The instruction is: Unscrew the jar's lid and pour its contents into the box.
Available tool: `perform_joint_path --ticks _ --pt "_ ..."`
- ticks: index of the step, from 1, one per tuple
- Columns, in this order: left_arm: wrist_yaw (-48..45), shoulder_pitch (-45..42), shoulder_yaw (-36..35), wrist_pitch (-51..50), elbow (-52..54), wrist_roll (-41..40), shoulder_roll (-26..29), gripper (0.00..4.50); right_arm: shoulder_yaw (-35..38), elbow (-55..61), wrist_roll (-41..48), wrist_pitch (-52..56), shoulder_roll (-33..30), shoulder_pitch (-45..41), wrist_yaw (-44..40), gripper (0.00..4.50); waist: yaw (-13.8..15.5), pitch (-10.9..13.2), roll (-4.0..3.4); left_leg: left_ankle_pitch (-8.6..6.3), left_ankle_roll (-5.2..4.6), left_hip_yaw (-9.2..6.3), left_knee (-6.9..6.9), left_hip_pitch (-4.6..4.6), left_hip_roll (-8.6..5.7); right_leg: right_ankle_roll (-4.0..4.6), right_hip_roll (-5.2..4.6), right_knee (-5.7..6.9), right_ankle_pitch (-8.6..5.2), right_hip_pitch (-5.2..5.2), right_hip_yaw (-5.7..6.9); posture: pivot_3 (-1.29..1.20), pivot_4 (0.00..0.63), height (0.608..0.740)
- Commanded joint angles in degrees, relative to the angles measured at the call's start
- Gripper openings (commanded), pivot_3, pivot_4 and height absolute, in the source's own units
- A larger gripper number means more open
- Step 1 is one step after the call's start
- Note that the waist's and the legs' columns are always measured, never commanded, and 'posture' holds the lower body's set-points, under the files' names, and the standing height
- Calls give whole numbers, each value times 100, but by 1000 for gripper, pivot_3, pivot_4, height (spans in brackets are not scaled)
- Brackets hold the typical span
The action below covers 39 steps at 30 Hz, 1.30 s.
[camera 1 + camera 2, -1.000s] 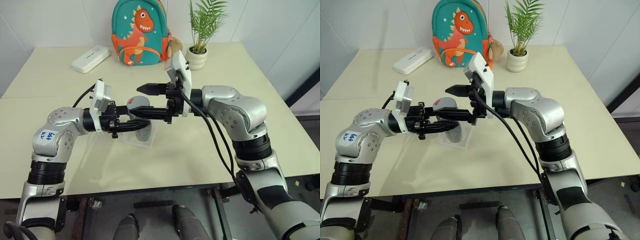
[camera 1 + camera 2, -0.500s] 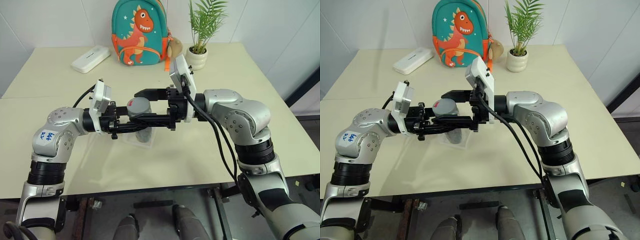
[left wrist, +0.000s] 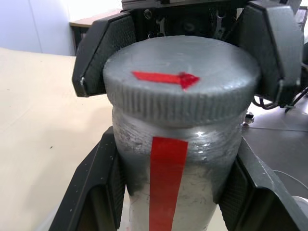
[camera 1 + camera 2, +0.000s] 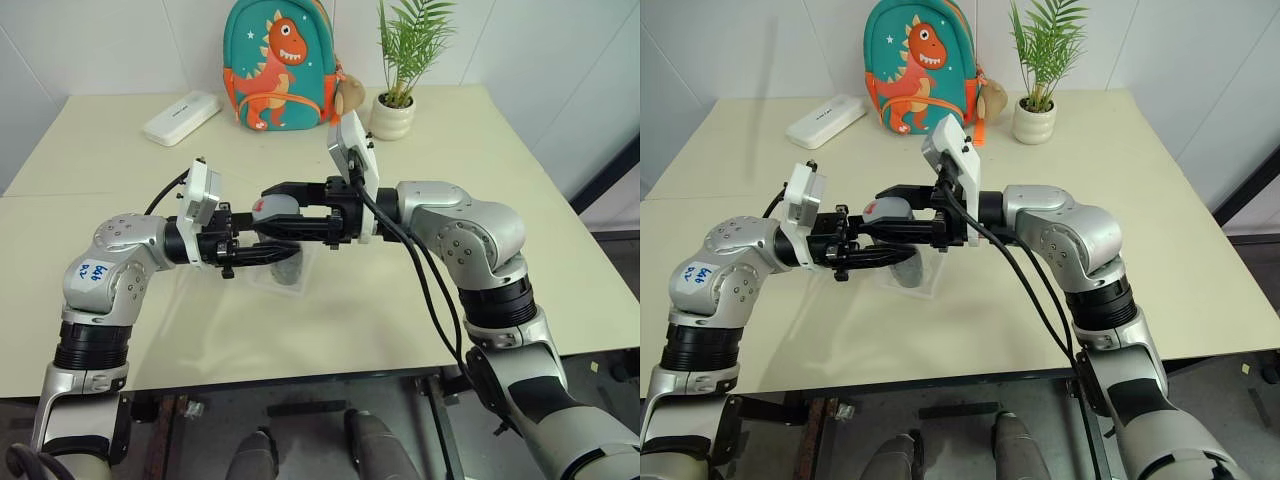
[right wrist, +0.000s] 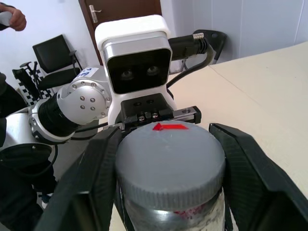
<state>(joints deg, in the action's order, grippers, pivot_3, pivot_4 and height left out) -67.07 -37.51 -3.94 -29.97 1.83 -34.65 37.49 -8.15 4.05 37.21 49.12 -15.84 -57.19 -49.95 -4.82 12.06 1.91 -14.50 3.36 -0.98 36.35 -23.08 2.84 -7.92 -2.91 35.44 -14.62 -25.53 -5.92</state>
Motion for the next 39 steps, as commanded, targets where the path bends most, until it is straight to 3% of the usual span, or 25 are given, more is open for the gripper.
perform_joint_path --ticks 1,5,8,16,18,22,25,38,39 --pt "-8 18 -101 17 203 -67 89 2179 408 128 325 84 164 -201 175 2561 -1 0 0 0 0 0 0 0 0 0 0 0 0 0 0 0 150 740" --pt "-47 75 -113 27 233 -34 168 2179 1509 148 1619 619 524 -316 648 2561 1 1 -1 0 0 0 -1 0 1 0 0 1 0 0 0 0 150 740" --pt "-47 130 -135 29 261 -47 219 2179 1721 293 1617 525 369 -206 876 2561 7 1 -1 0 0 -1 -5 0 2 0 0 -2 0 0 1 0 150 740" --pt "12 275 -376 21 205 -124 396 2179 1530 165 -594 -1721 -964 1694 919 2561 53 -1 1 -1 0 4 -13 -8 1 0 -1 -33 0 1 1 0 150 740" --pt "18 261 -425 33 113 -119 408 2179 1837 -174 -641 -2097 -863 2036 1074 2561 28 0 0 -1 -1 5 -22 -8 1 -2 -1 -42 0 1 1 0 150 740" --pt "-28 67 -425 39 -158 -126 343 2179 1777 -1082 -1291 -3232 -793 2581 1121 2561 -16 0 0 -1 -1 14 -25 -1 2 -2 2 -38 1 0 -9 0 150 740" --pt "-57 -133 -350 104 -393 -51 280 2179 1906 -1484 -1266 -3467 -514 2642 1288 2561 -18 0 0 1 -3 14 -19 3 2 -4 4 -28 2 1 -12 0 150 740" --pt "-103 -405 -245 234 -672 48 101 2179 1650 -2114 -1853 -4253 -536 3077 1141 2561 -1 0 0 3 -2 15 -13 8 1 -4 4 -11 3 1 -16 0 150 740" --pt "-117 -427 -236 246 -703 58 105 2179 1663 -2128 -1844 -4239 -536 3076 1167 2911 -3 0 0 4 -2 15 -12 9 1 -4 4 -9 3 1 -17 0 150 740"
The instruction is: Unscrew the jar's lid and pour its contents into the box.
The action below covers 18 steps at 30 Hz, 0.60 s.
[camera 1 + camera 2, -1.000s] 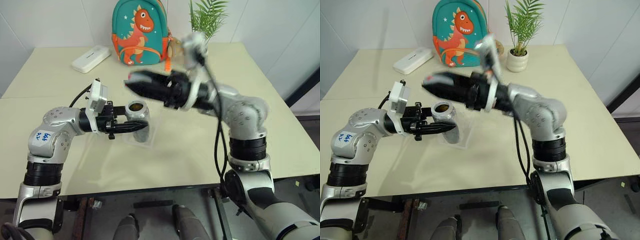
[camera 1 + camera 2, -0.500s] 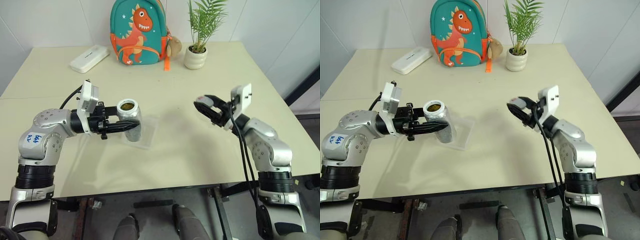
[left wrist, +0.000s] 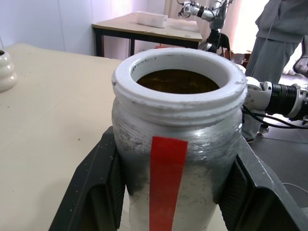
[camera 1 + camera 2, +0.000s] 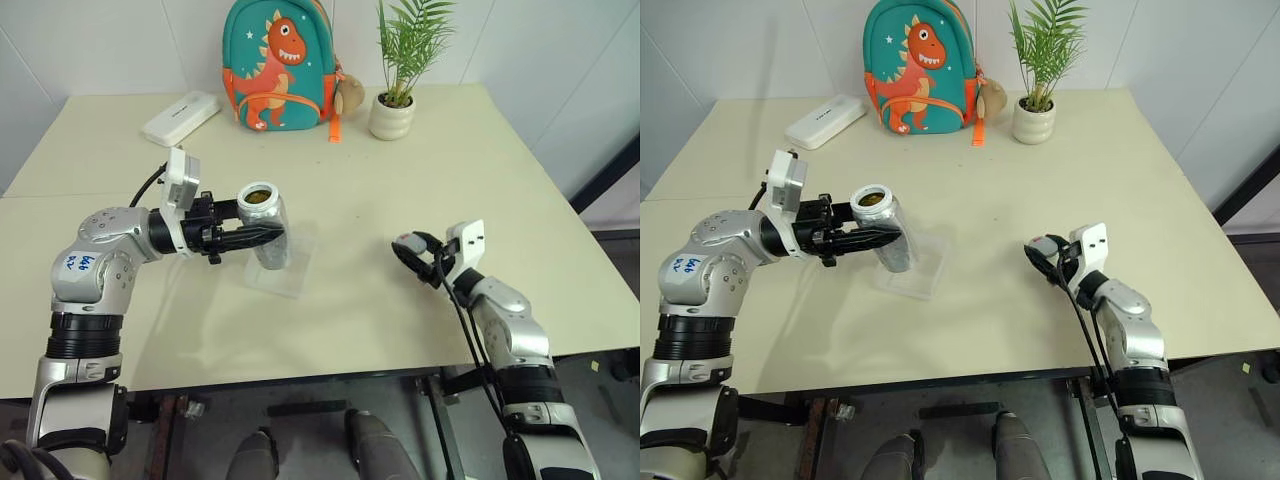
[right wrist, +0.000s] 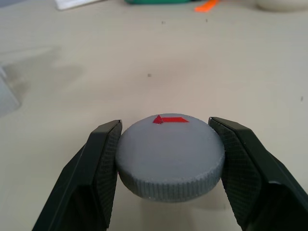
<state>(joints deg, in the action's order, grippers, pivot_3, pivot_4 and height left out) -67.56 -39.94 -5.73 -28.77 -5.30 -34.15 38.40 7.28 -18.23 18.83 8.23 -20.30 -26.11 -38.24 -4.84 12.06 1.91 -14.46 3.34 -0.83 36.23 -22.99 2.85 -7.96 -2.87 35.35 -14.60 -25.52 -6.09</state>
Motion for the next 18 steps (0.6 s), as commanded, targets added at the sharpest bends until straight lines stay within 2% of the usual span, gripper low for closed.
perform_joint_path --ticks 1,5,10,13,18 --pt "-86 -209 -50 140 -26 20 19 2179 126 70 -19 -174 -99 -40 10 3278 -2 0 0 0 0 0 1 1 0 0 0 3 0 0 0 0 150 740" --pt "-134 -288 -34 165 -117 60 23 2179 145 10 -6 -278 -133 -98 -60 4485 1 0 0 3 1 -1 3 7 0 0 1 11 0 2 0 0 150 740" --pt "-189 -356 -43 182 -231 103 78 2179 -21 686 203 97 -347 -329 -438 4485 -7 0 0 3 1 0 3 8 0 0 2 14 0 2 -3 0 150 740" --pt "-217 -408 -96 164 -325 110 144 2179 -182 1511 579 833 -598 -435 -842 4485 -6 1 -1 4 1 -1 2 9 0 0 3 16 0 2 -3 0 150 740" --pt "-363 -613 -178 228 -796 192 362 2179 -339 2785 1703 2660 -1165 -722 -1362 4485 15 1 -1 4 0 -5 6 11 1 1 6 20 -1 2 -2 0 150 740"
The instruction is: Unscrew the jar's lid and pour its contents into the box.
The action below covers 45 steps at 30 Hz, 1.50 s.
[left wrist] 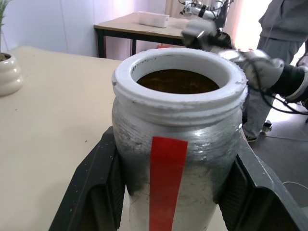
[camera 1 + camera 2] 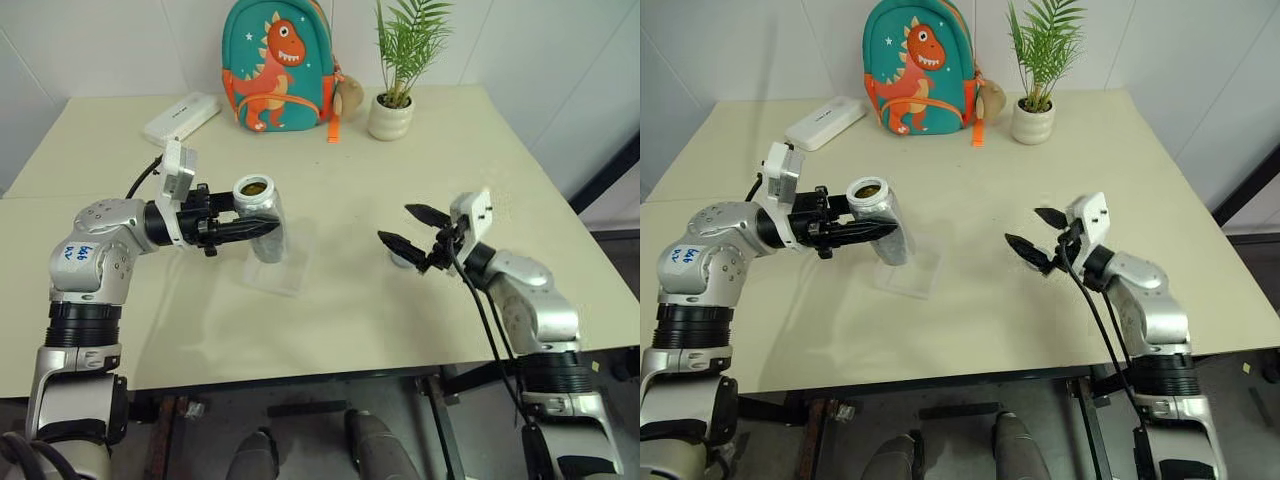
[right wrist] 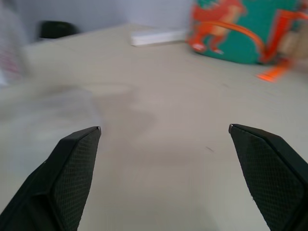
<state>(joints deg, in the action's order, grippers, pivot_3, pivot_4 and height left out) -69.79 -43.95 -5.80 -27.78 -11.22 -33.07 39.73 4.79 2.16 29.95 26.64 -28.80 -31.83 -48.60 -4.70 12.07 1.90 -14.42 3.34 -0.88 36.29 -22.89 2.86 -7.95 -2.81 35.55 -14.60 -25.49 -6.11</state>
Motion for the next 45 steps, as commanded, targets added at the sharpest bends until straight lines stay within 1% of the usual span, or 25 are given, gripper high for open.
perform_joint_path --ticks 1,3,5,8,11,16,19,23,25,27,29,30,32,33,35,38,42,43,45 --pt "-178 -241 -155 185 -321 134 275 2179 -163 932 674 1030 -447 -168 -426 4485 4 0 0 0 0 0 2 -1 0 0 0 0 0 0 0 0 150 740" --pt "-55 -349 -83 532 -653 430 306 2179 -357 1452 819 1344 -696 -132 -580 4485 13 0 0 0 0 0 2 -1 0 2 0 -3 -1 0 0 0 150 740" --pt "193 -461 13 1015 -929 834 277 2179 -442 1764 833 1455 -797 -97 -549 4485 22 0 0 0 0 0 0 -1 0 4 0 -4 -2 0 1 0 150 740" --pt "629 -723 200 1048 -1317 1303 230 2179 -463 1940 723 1505 -820 -87 -359 4485 46 0 1 0 0 0 5 -6 0 3 0 -5 -2 0 1 0 150 740" --pt "906 -777 329 1226 -1188 1588 102 2179 -460 1871 518 1383 -783 3 -199 4485 62 0 1 -1 0 1 11 -12 0 1 -1 -10 0 0 1 0 150 740" --pt "1404 -712 533 1477 -1038 2116 22 2179 -470 1902 448 1310 -649 131 -64 4485 88 0 1 -2 -2 1 9 -15 0 0 -1 -12 0 -3 1 0 150 740" --pt "1971 -770 616 2148 -1002 2613 -57 2179 -440 1885 428 1285 -591 193 -5 4485 119 0 1 -2 -2 2 10 -15 0 0 -1 -11 0 -3 1 0 150 740" --pt "3356 -726 878 4086 -1087 3885 -112 2179 -413 1823 392 1227 -551 237 56 4485 170 0 1 -2 -2 2 12 -14 0 0 -1 -10 0 -3 1 0 150 740" --pt "4345 -650 1203 5260 -1263 4956 74 2179 -401 1791 383 1208 -516 231 107 4485 186 0 1 -2 -2 3 13 -15 0 -2 -2 -12 1 -2 0 0 150 740" --pt "5210 -600 1416 5833 -1525 5763 203 2179 -394 1767 376 1204 -484 223 144 4485 186 -1 1 -2 -2 5 13 -15 -1 -4 -3 -14 3 -2 -1 0 150 740" --pt "6394 -582 1764 6507 -1641 6886 460 2179 -387 1752 365 1201 -450 213 167 4485 169 -1 1 -2 -2 9 12 -12 0 -5 -2 -11 3 -2 -4 0 150 740" --pt "7342 -616 2012 6590 -1538 7755 665 2179 -384 1745 359 1192 -433 212 180 4485 165 0 2 -2 -2 9 12 -12 0 -5 -2 -10 4 -2 -4 0 150 740" --pt "8745 -715 2327 6547 -1494 8861 884 2179 -376 1731 363 1179 -403 214 205 4485 166 0 2 -2 -2 10 12 -11 0 -6 -2 -10 4 -3 -5 0 150 740" --pt "9290 -777 2462 6470 -1528 9232 921 2179 -375 1725 360 1170 -382 217 223 4485 172 0 2 -2 -1 10 12 -12 -1 -8 -2 -10 5 -2 -5 0 150 740" --pt "10128 -852 2685 6454 -1563 9723 941 2179 -370 1730 366 1167 -338 227 262 4485 198 -1 2 -3 -1 11 13 -14 -1 -11 -3 -10 7 -2 -4 0 150 740" --pt "10827 -853 3054 6426 -1523 10336 1002 2179 -367 1755 366 1157 -272 253 325 4485 265 -1 2 -3 0 12 14 -15 -1 -11 -3 -11 7 -2 -4 0 150 740" --pt "11470 -840 3408 6154 -1589 10985 1152 2179 -347 1779 387 1137 -222 288 397 4485 278 -1 2 -4 1 15 12 -13 -1 -11 -2 -12 7 -3 -4 0 150 740" --pt "11892 -800 3475 5775 -1503 11304 1161 2179 -341 1779 391 1128 -218 296 404 4485 282 -1 2 -4 1 15 11 -13 -1 -11 -2 -11 7 -3 -4 0 150 740" --pt "12177 -818 3608 5477 -1537 11571 1129 2179 -329 1788 408 1118 -200 321 424 4485 301 -1 3 -4 1 15 12 -13 -1 -11 -2 -10 7 -3 -4 0 150 740"
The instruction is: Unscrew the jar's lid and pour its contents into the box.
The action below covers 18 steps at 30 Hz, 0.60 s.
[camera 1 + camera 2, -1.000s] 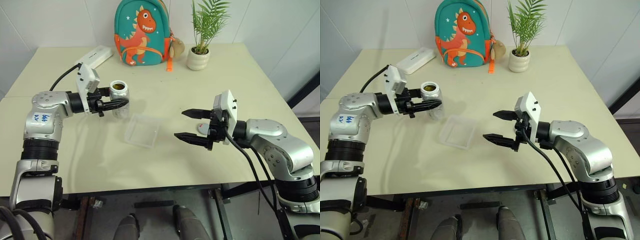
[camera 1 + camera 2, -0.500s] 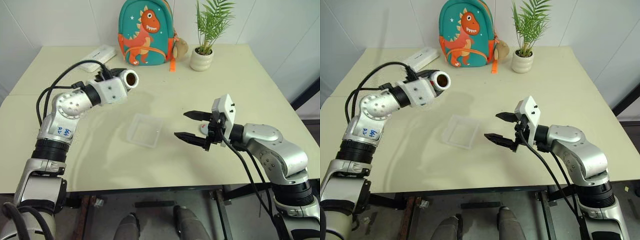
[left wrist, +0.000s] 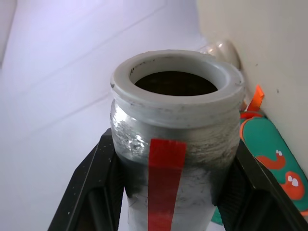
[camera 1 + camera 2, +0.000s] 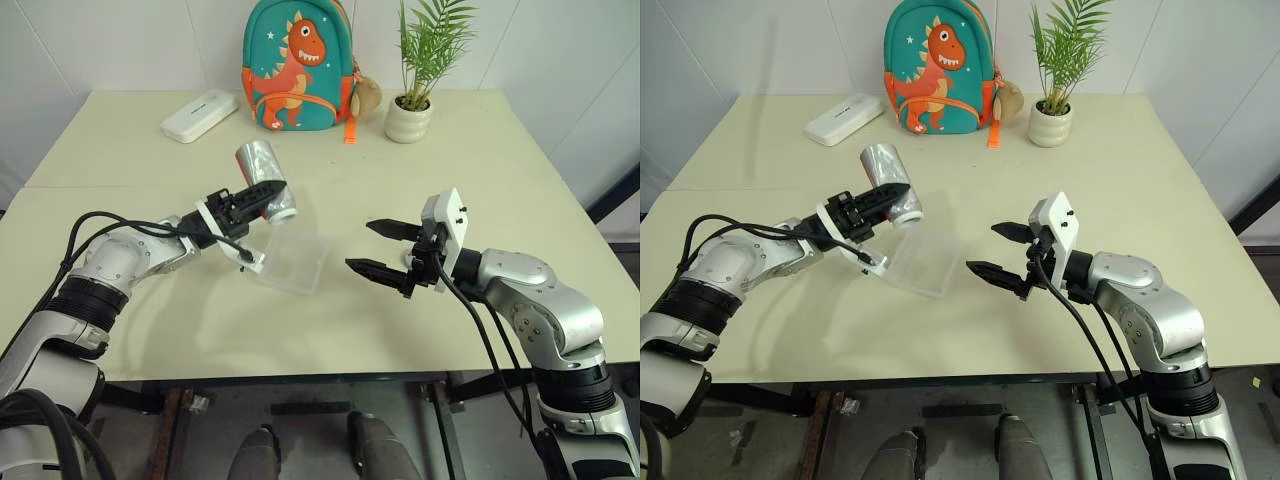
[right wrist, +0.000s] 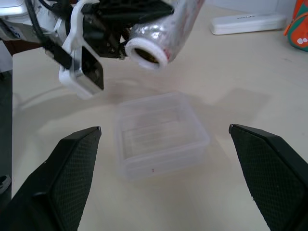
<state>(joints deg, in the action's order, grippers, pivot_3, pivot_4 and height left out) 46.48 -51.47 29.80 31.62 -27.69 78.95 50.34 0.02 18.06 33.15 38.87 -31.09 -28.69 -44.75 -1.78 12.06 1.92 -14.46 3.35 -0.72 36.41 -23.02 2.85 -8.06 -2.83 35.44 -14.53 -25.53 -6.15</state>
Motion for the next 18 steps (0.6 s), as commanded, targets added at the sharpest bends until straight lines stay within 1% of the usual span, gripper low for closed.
perform_joint_path --ticks 1,7,14,16,18 --pt "759 -28 96 -803 89 553 6 2179 154 202 107 -103 48 15 51 4485 18 0 0 0 0 0 1 0 0 0 0 0 0 0 0 0 150 740" --pt "498 -17 231 -794 156 378 -94 2179 142 283 172 -65 117 68 95 4485 15 0 0 0 0 1 1 -1 0 0 0 1 0 0 1 0 150 740" --pt "317 39 171 -767 122 231 55 2179 182 314 239 -43 77 106 102 4485 14 0 1 0 0 1 1 1 0 0 0 3 0 0 1 0 150 740" --pt "230 54 88 -668 128 40 89 2179 176 311 250 -46 67 110 93 4485 15 0 0 0 0 1 1 1 0 0 0 4 0 0 0 0 150 740" --pt "-106 49 -78 -388 57 -472 96 2179 168 299 257 -51 52 111 73 4485 17 0 1 0 0 1 1 1 0 0 0 4 0 0 1 0 150 740"
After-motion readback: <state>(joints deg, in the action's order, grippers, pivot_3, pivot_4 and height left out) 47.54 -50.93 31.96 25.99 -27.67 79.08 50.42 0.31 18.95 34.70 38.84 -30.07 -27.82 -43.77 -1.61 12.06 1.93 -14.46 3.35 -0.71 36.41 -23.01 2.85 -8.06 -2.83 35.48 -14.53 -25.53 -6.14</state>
